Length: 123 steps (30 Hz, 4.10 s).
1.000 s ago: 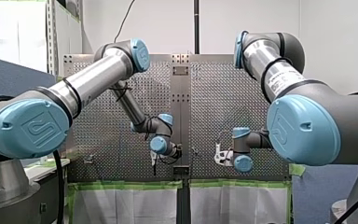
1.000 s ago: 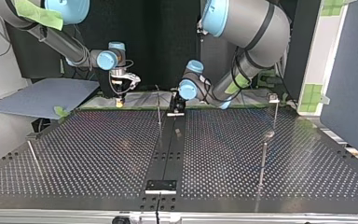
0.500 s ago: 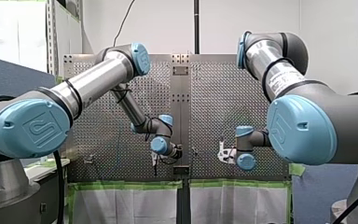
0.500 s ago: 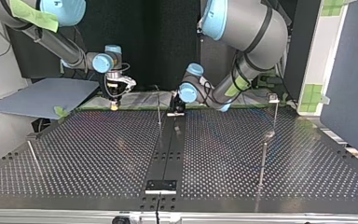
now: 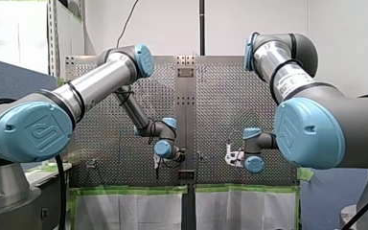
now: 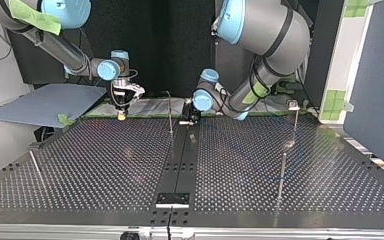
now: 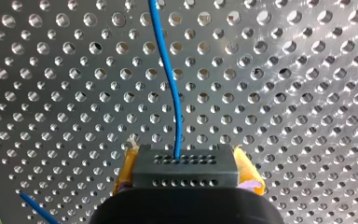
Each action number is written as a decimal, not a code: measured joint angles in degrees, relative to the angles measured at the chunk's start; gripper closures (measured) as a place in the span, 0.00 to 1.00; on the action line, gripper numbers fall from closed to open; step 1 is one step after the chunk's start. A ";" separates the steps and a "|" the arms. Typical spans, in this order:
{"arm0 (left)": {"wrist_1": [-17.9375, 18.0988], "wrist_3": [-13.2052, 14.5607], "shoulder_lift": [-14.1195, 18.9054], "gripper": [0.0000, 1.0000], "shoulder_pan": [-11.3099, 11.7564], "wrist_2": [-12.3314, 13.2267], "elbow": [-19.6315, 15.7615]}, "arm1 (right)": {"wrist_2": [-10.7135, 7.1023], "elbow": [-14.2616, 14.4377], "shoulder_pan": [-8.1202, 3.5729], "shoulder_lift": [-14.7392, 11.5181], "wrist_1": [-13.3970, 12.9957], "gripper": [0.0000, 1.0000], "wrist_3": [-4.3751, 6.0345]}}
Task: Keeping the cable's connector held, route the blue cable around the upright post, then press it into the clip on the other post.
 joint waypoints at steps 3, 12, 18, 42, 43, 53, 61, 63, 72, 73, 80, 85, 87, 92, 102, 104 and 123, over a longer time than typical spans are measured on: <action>0.07 1.75 0.00 0.83 -0.19 -0.24 -0.01 | -0.16 -0.03 -0.02 0.00 0.10 1.00 -0.09; 0.09 4.47 0.02 0.45 -0.50 0.30 0.01 | -0.23 -0.05 0.05 0.00 0.06 1.00 -0.09; -0.12 5.20 0.02 0.00 -0.69 -0.42 0.02 | -0.32 -0.05 0.17 0.04 0.18 1.00 -0.08; -6.18 10.97 0.85 0.00 -2.70 -1.24 -0.01 | -0.56 -0.05 -0.02 0.10 0.23 1.00 -0.02; -6.40 11.11 0.93 0.00 -2.80 -1.22 -0.01 | -0.58 -0.06 -0.02 0.10 0.23 1.00 -0.03; -7.58 11.53 3.21 0.00 -4.77 -1.72 -0.92 | -0.63 -0.05 -0.04 0.17 0.45 1.00 -0.13; -5.50 11.68 5.76 0.00 -5.08 -1.12 -5.04 | -0.63 -0.05 -0.04 0.17 0.49 1.00 -0.13; -5.08 11.69 6.11 0.00 -5.33 -0.99 -6.07 | -0.63 -0.05 -0.04 0.17 0.49 1.00 -0.13; -3.72 11.70 6.33 0.00 -6.91 -0.33 -8.73 | -0.63 -0.05 -0.04 0.24 0.66 1.00 -0.12; -3.40 11.70 6.33 0.00 -7.05 -0.24 -8.95 | -0.63 -0.05 -0.04 0.24 0.66 1.00 -0.11; -1.08 11.70 6.38 0.00 -7.75 -0.57 -9.56 | -0.63 -0.05 -0.04 0.26 0.67 1.00 -0.05; -0.15 11.72 6.41 0.00 -7.97 -0.87 -9.58 | -0.63 -0.05 -0.04 0.26 0.67 1.00 -0.05; 0.25 11.74 6.41 0.00 -8.16 -0.95 -9.60 | -0.63 -0.05 -0.04 0.28 0.67 1.00 -0.05; 0.62 11.73 6.40 0.00 -8.45 -1.00 -9.60 | -0.63 -0.06 -0.03 0.30 0.69 1.00 -0.05; 0.69 11.70 6.42 0.00 -8.52 -0.99 -9.60 | -0.63 -0.05 -0.06 0.34 0.81 1.00 0.01; 0.72 11.70 6.42 0.00 -8.52 -1.01 -9.60 | -0.63 -0.05 -0.07 0.35 0.82 1.00 0.04; 2.24 11.74 7.11 0.00 -8.99 0.42 -9.59 | -0.63 -0.05 -0.18 0.37 0.85 1.00 0.05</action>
